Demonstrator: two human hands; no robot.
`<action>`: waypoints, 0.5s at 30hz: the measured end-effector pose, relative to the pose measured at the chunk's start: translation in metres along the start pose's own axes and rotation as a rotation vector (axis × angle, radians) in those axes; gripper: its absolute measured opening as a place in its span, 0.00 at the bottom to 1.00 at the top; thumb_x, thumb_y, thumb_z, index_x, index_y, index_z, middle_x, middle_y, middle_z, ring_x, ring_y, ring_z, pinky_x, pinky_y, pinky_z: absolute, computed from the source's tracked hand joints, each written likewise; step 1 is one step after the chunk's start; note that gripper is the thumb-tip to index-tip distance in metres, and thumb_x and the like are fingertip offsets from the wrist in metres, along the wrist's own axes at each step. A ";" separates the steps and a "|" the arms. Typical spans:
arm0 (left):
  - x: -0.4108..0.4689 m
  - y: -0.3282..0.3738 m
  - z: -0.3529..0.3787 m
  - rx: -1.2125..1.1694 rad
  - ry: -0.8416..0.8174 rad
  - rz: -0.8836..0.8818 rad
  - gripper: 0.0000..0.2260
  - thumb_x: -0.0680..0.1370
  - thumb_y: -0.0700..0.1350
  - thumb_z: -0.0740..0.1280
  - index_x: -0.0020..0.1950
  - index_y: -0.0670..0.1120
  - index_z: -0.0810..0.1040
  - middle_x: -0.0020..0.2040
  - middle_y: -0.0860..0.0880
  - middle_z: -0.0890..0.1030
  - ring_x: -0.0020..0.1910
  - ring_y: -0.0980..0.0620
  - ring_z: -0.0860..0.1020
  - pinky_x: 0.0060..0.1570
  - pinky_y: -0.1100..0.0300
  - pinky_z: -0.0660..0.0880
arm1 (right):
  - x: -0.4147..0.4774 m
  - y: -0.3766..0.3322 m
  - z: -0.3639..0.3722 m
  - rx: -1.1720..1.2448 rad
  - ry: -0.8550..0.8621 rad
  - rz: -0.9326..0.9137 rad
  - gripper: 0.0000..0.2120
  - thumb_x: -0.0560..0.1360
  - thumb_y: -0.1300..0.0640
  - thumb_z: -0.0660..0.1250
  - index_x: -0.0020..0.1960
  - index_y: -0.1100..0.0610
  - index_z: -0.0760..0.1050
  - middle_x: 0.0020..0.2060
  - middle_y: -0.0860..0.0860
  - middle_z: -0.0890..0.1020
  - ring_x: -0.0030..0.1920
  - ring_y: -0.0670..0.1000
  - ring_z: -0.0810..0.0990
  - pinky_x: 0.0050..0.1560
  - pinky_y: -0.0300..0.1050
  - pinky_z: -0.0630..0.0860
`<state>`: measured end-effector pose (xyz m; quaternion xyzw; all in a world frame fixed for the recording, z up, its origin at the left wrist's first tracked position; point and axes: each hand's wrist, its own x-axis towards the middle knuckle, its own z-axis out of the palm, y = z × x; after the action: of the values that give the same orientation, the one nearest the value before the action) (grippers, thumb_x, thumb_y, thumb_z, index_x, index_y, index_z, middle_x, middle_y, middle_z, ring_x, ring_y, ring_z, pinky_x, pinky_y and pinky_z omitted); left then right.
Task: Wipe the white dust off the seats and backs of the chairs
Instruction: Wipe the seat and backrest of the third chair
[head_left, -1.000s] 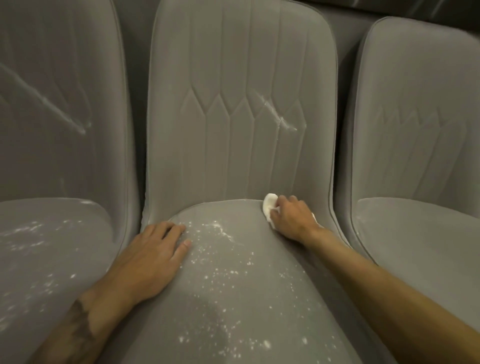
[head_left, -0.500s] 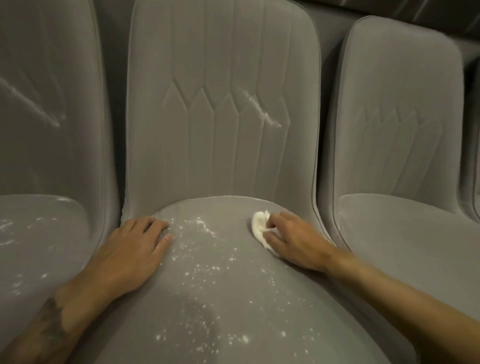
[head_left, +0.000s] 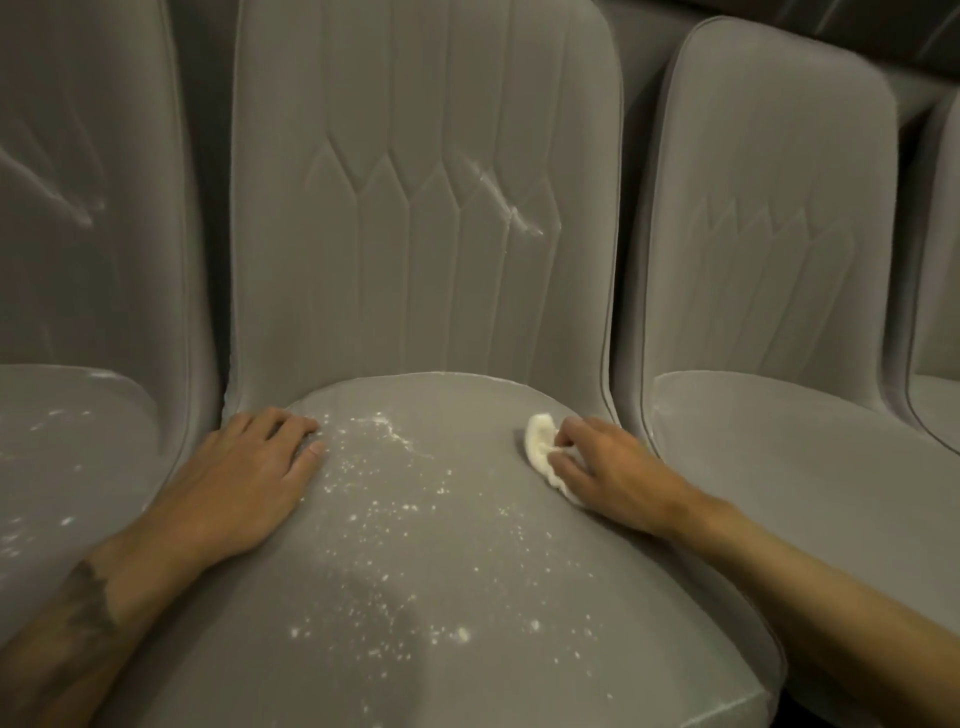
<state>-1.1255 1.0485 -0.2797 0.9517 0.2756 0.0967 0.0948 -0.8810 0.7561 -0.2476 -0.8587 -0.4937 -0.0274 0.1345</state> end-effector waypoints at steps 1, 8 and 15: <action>-0.001 0.001 0.000 -0.002 0.005 0.001 0.23 0.85 0.60 0.47 0.76 0.56 0.67 0.73 0.54 0.69 0.70 0.51 0.67 0.70 0.53 0.64 | 0.006 0.002 -0.003 -0.031 0.020 0.065 0.11 0.82 0.46 0.59 0.57 0.51 0.72 0.56 0.52 0.78 0.52 0.51 0.76 0.52 0.47 0.72; -0.001 0.002 -0.002 0.000 0.013 0.004 0.22 0.85 0.59 0.48 0.75 0.55 0.68 0.73 0.53 0.70 0.70 0.51 0.68 0.69 0.53 0.64 | -0.033 -0.039 0.012 0.095 0.013 -0.164 0.10 0.81 0.39 0.56 0.52 0.44 0.68 0.48 0.43 0.75 0.46 0.44 0.71 0.45 0.39 0.67; -0.003 0.007 -0.001 0.003 0.032 -0.008 0.20 0.86 0.58 0.50 0.75 0.54 0.69 0.72 0.52 0.71 0.70 0.49 0.68 0.69 0.52 0.65 | 0.011 -0.003 0.000 -0.050 0.083 0.154 0.12 0.82 0.48 0.59 0.59 0.55 0.74 0.57 0.55 0.78 0.55 0.57 0.76 0.54 0.48 0.72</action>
<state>-1.1247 1.0414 -0.2774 0.9491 0.2809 0.1112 0.0894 -0.8781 0.7666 -0.2450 -0.8955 -0.4192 -0.0646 0.1351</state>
